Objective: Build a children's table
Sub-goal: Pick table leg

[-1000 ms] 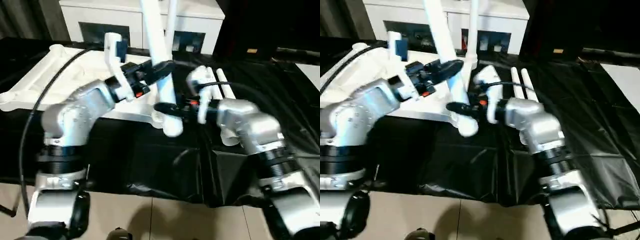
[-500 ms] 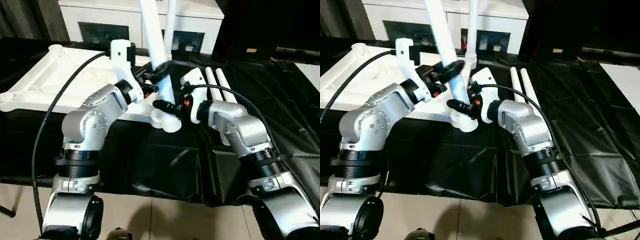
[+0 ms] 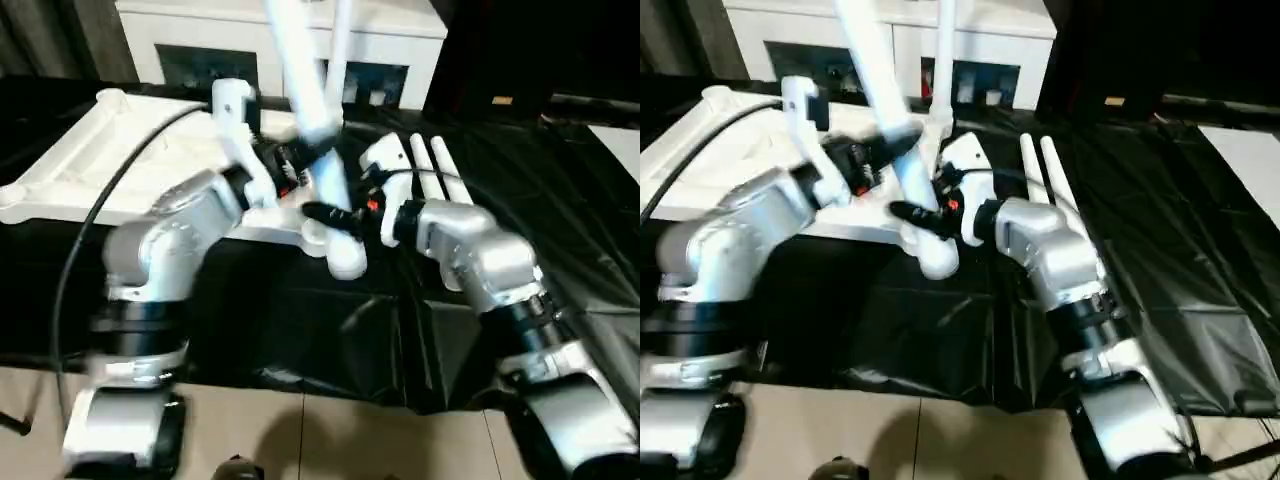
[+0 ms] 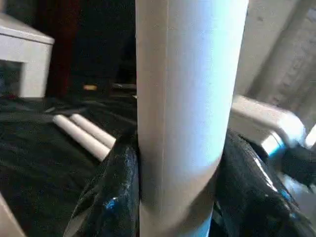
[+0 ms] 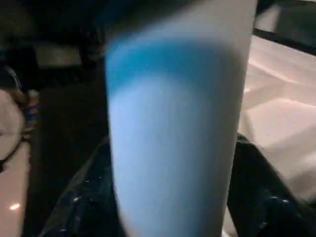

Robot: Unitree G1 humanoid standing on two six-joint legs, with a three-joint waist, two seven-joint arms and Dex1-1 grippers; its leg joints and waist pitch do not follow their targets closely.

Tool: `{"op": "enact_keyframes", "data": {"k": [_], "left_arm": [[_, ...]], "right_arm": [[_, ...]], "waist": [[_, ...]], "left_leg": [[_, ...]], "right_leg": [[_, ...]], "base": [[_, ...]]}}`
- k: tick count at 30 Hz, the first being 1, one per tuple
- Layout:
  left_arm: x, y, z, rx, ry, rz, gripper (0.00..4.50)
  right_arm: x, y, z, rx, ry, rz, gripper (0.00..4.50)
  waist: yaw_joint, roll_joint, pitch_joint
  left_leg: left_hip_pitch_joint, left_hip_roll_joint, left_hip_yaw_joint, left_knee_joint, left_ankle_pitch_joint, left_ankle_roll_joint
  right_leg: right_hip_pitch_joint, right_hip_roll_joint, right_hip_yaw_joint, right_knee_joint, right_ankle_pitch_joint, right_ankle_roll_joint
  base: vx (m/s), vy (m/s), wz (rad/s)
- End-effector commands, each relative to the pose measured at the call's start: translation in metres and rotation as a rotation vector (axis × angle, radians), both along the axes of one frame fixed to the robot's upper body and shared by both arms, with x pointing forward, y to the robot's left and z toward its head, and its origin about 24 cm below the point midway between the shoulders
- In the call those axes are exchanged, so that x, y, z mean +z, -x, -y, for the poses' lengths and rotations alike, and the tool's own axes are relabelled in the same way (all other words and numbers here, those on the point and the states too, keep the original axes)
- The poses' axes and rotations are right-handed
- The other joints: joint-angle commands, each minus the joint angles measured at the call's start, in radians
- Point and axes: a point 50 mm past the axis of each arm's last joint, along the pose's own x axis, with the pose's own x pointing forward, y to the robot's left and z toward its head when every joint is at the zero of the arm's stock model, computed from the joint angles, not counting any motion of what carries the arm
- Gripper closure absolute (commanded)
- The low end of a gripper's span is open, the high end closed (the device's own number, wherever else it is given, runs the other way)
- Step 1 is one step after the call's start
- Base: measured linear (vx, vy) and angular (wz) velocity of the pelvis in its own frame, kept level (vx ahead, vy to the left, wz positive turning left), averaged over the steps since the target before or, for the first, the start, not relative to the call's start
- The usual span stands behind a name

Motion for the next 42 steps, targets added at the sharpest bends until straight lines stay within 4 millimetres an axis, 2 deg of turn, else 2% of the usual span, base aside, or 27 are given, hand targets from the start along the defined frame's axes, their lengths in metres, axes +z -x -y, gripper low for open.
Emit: {"op": "enact_keyframes", "data": {"k": [1, 7, 10, 13, 18, 21, 30, 37, 40, 42], "left_arm": [[0.005, 0.008, 0.007, -0.134, -0.034, 0.013, 2.68], [0.016, 0.008, 0.000, -0.190, -0.035, 0.031, 2.68], [0.021, 0.009, -0.001, -0.212, -0.006, 0.029, 2.68], [0.022, 0.008, -0.002, -0.222, 0.011, 0.015, 2.68], [0.020, 0.005, -0.003, -0.194, 0.028, -0.020, 2.68], [0.019, 0.001, -0.003, -0.166, 0.028, -0.037, 2.69], [0.016, -0.012, -0.005, -0.003, 0.028, -0.098, 2.69], [0.014, -0.003, 0.000, -0.065, -0.004, -0.058, 2.69], [0.013, 0.000, 0.001, -0.098, -0.045, -0.026, 2.69], [0.013, 0.002, 0.002, -0.117, -0.065, -0.010, 2.69]], "right_arm": [[0.010, -0.003, 0.016, 0.019, -0.006, -0.019, 1.41], [0.015, 0.004, 0.027, 0.132, -0.010, -0.087, 0.98], [0.015, 0.006, 0.030, 0.166, 0.001, -0.112, 0.70], [0.015, 0.006, 0.032, 0.170, 0.000, -0.142, 0.31], [0.015, 0.005, 0.034, 0.175, 0.015, -0.153, 0.02], [0.016, 0.005, 0.035, 0.172, 0.026, -0.152, 0.00], [0.016, 0.002, 0.031, 0.139, 0.038, -0.136, 0.00], [0.010, 0.002, 0.024, 0.129, 0.060, -0.139, 0.00], [0.008, 0.000, 0.024, 0.121, 0.081, -0.147, 0.00], [0.007, -0.002, 0.024, 0.116, 0.085, -0.157, 0.00]], "waist": [[-0.001, 0.007, -0.082], [0.002, 0.001, -0.083], [0.003, 0.003, -0.084], [0.003, 0.001, -0.084], [0.003, 0.001, -0.082], [0.004, 0.003, -0.084], [0.005, -0.002, -0.085], [0.006, -0.004, -0.084], [0.005, 0.000, -0.083], [0.004, -0.004, -0.084]], "left_leg": [[0.024, 0.007, 0.005, -0.066, -0.180, -0.013], [0.019, 0.006, 0.005, -0.064, -0.151, -0.012], [0.018, 0.006, 0.006, -0.062, -0.142, -0.008], [0.018, 0.005, 0.006, -0.062, -0.143, -0.009], [0.018, 0.006, 0.006, -0.062, -0.156, -0.016], [0.019, 0.006, 0.004, -0.062, -0.157, -0.019], [0.016, 0.006, 0.004, -0.060, -0.135, -0.012], [0.017, 0.007, 0.005, -0.062, -0.139, -0.012], [0.019, 0.007, 0.004, -0.062, -0.147, -0.016], [0.018, 0.008, 0.005, -0.063, -0.146, -0.019]], "right_leg": [[0.056, -0.040, 0.030, -0.063, -0.027, -0.240], [0.060, -0.044, 0.031, -0.060, -0.013, -0.243], [0.060, -0.044, 0.031, -0.059, -0.011, -0.247], [0.059, -0.044, 0.030, -0.060, -0.017, -0.252], [0.058, -0.044, 0.030, -0.063, -0.046, -0.246], [0.059, -0.044, 0.030, -0.062, -0.049, -0.242], [0.061, -0.045, 0.029, -0.061, -0.018, -0.242], [0.059, -0.046, 0.029, -0.062, -0.040, -0.242], [0.057, -0.045, 0.029, -0.063, -0.052, -0.237], [0.058, -0.047, 0.029, -0.062, -0.048, -0.242]], "base": [[0.000, 0.000, 0.00], [0.000, 0.000, 0.00], [0.000, 0.000, 0.00], [0.000, 0.000, 0.00], [0.000, 0.000, 0.00], [0.000, 0.000, 0.00], [0.000, 0.000, 0.00], [0.000, 0.000, 0.00], [0.000, 0.000, 0.00], [0.000, 0.000, 0.00]]}}
